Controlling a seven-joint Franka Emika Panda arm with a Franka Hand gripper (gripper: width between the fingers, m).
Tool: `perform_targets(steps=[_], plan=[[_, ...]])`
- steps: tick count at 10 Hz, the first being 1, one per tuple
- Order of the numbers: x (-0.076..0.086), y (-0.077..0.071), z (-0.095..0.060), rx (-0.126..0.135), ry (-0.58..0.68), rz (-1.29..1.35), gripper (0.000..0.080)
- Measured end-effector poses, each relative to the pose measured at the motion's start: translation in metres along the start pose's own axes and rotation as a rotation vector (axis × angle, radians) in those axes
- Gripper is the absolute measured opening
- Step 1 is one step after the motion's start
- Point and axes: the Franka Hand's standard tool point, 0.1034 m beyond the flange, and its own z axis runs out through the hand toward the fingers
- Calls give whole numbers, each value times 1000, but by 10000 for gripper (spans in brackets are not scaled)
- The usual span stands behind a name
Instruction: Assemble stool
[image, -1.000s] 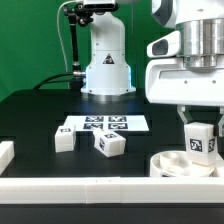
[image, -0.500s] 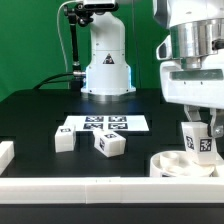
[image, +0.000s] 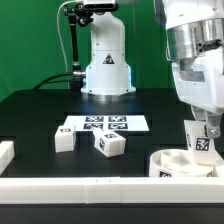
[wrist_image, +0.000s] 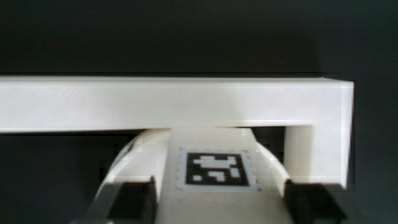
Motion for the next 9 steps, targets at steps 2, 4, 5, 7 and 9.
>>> perform_targets(steps=[2,4,5,7,9], plan=[[2,0,0,-16,-7,64,346],[1,1,0,-16,-10,91,440],[1,1,0,-16,-10,83,440],[0,0,-3,-12,-12,45,634],[-1,-5,-11,1,-20,-28,645]])
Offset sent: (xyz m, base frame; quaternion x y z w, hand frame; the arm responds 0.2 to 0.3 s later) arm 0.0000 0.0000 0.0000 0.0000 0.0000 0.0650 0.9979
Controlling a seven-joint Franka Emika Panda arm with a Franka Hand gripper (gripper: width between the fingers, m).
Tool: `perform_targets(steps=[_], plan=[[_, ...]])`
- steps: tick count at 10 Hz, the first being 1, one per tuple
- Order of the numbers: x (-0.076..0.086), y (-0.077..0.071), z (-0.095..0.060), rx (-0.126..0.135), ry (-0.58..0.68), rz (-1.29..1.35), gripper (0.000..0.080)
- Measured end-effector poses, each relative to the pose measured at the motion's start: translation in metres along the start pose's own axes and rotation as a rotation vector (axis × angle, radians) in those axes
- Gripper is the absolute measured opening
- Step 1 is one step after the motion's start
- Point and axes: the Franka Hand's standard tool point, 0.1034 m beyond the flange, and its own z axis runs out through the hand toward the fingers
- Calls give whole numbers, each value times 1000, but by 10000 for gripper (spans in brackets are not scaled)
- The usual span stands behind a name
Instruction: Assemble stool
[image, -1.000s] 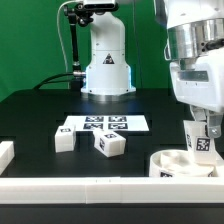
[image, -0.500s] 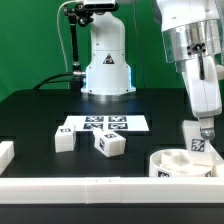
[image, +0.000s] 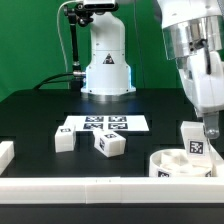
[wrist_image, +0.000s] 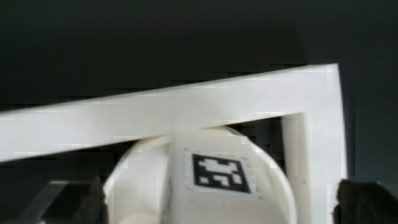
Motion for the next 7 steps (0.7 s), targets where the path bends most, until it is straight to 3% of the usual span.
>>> perform_targets(steps=[7], plan=[[-9,-3,-9,15,-9,-430,649]])
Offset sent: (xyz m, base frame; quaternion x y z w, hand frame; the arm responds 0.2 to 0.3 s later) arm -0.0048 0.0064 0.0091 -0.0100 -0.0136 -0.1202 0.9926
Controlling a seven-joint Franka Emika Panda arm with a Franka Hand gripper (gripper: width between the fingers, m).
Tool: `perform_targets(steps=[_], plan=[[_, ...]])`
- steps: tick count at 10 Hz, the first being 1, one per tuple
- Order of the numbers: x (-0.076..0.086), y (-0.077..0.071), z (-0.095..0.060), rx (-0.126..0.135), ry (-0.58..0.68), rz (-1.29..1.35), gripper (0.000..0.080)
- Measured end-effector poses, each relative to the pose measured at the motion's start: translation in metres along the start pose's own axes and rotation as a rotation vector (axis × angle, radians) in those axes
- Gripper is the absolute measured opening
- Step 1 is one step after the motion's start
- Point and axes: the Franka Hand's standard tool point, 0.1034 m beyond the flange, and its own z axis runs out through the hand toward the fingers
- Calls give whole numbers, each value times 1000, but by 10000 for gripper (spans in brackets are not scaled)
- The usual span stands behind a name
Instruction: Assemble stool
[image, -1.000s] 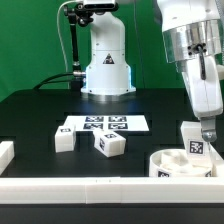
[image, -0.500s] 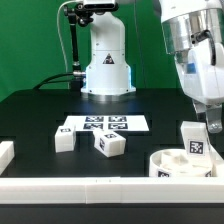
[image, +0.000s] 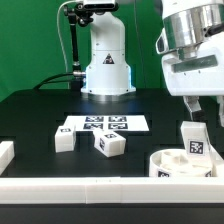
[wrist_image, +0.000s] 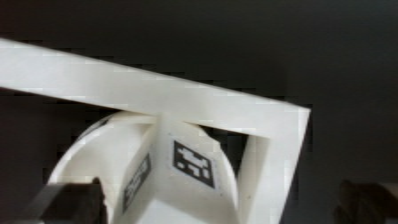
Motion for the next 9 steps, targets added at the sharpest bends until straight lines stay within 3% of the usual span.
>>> perform_targets(steps=[6,7,9], plan=[[-3,-4,-6,11,1,-89,649],[-4,-4,-6,6,2,-182,649],[-11,-11,-9,-32,14,-393,649]])
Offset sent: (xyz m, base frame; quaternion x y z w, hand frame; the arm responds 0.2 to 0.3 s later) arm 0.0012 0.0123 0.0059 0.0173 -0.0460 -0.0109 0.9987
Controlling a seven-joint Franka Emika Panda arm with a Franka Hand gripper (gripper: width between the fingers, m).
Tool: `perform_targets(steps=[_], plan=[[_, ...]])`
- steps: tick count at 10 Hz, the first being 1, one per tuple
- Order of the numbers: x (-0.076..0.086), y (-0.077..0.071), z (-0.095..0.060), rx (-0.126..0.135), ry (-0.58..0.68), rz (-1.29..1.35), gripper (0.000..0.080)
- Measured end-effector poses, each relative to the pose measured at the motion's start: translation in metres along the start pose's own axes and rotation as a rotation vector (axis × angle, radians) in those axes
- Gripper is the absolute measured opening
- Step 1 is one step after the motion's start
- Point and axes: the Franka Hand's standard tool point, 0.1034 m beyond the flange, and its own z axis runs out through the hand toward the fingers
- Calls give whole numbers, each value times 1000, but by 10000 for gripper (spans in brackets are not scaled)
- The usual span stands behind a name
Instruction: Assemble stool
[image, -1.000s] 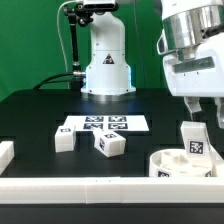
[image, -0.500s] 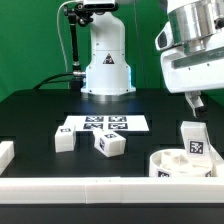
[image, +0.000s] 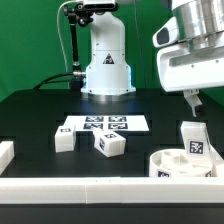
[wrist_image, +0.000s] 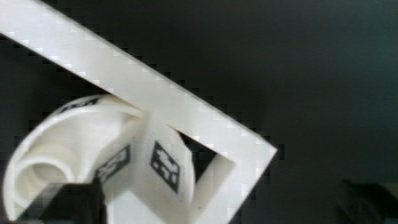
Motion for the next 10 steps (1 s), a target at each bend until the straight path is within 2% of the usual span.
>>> perform_targets(steps=[2,8,10], plan=[[-7,-7,-1,-62,-4,-252,649],[-2,-7,-2,-66,-7,-672,649],[-1,0,1,-80,-17,-933,649]])
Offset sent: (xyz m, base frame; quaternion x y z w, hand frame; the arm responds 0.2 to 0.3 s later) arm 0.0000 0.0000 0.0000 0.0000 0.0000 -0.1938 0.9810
